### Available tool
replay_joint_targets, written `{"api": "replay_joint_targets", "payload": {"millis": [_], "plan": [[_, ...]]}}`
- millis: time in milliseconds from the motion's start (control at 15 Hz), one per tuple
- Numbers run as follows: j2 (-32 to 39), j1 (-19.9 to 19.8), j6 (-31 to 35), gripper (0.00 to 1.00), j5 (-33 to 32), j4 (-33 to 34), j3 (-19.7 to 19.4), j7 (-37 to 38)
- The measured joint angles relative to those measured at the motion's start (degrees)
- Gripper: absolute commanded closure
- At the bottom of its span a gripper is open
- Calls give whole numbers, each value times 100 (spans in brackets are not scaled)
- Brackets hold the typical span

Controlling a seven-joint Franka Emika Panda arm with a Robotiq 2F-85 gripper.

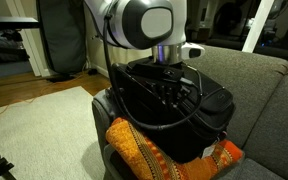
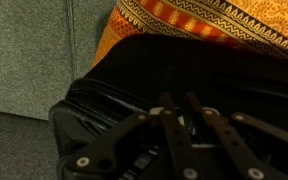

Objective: Close the zipper

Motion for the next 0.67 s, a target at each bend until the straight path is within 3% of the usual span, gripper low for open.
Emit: {"api": "replay_joint_targets", "payload": {"millis": [667], "plan": [[-34, 173, -73, 93, -334, 0, -103, 61]]}}
